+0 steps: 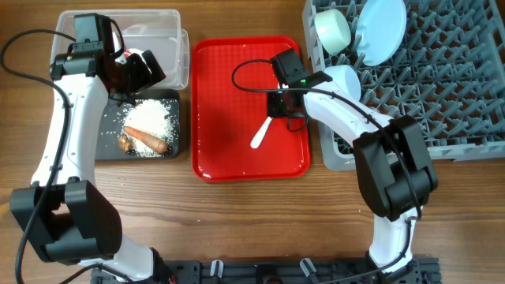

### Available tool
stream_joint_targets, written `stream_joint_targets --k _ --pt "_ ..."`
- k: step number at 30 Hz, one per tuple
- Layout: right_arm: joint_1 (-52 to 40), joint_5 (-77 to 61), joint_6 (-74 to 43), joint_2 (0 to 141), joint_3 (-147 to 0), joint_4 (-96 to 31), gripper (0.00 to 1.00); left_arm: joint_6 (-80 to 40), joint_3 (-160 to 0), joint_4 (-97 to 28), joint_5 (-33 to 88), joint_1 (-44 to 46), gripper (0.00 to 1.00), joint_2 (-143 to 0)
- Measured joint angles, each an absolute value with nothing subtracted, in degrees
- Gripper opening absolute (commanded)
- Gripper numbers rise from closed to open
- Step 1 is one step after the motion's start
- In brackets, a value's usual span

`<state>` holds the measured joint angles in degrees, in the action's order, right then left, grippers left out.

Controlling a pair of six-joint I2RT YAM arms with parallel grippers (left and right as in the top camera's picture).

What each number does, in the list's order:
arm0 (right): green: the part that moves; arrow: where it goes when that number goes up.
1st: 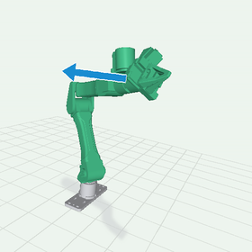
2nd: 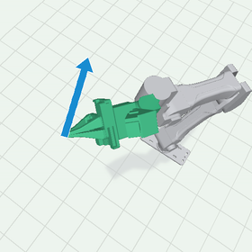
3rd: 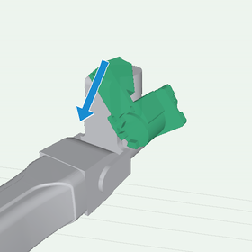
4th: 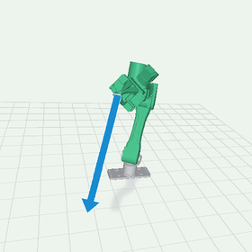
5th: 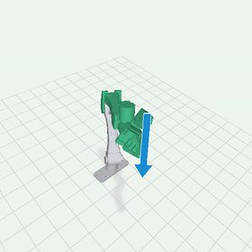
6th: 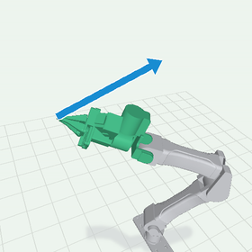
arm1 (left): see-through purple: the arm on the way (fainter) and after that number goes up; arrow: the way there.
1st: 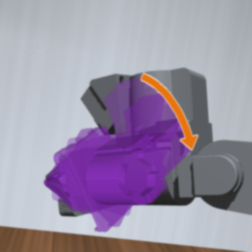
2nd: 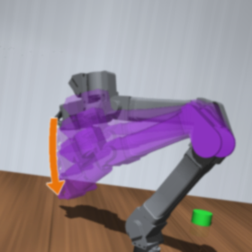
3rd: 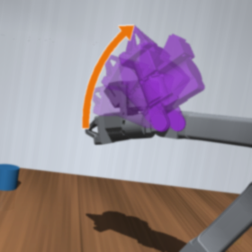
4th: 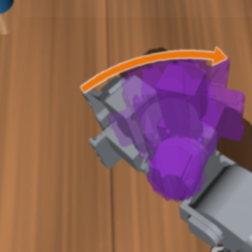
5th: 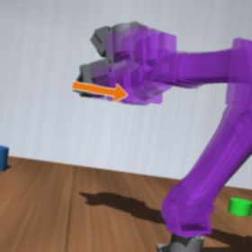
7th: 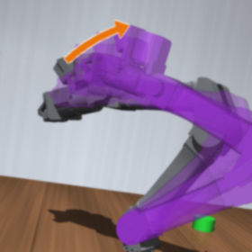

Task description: Sort waste into correct bins and load items into the dishwasher rack

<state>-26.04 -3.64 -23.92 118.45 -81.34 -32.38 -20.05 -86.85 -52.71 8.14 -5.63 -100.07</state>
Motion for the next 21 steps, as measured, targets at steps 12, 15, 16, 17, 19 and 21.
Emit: stream_joint_targets --k 12,15,16,17,19,21 --pt "-26.04 -5.5 -23.92 121.97 -83.15 -28.51 0.29 -20.05 -86.85 -52.71 8.14 -5.63 1.0 -100.07" --pt "-25.98 -5.85 -24.29 122.28 -83.2 -27.51 0.13 -20.05 -86.85 -52.71 8.14 -5.63 1.0 -100.07" --pt "-25.98 -5.96 -24.03 122.63 -83.2 -26.87 0.11 -20.05 -86.85 -52.73 8.14 -5.63 1.0 -100.07" --pt "-25.98 -5.98 -24.05 122.69 -83.24 -26.81 0.1 -20.05 -86.85 -52.71 8.14 -5.63 1.0 -100.07" --pt "-25.96 -5.98 -24.1 122.74 -83.24 -26.85 0.1 -20.05 -86.85 -52.73 8.14 -5.63 1.0 -100.07" --pt "-25.98 -5.96 -24.12 122.74 -83.24 -26.85 0.04 -20.05 -86.85 -52.71 8.14 -5.63 1.0 -100.07"
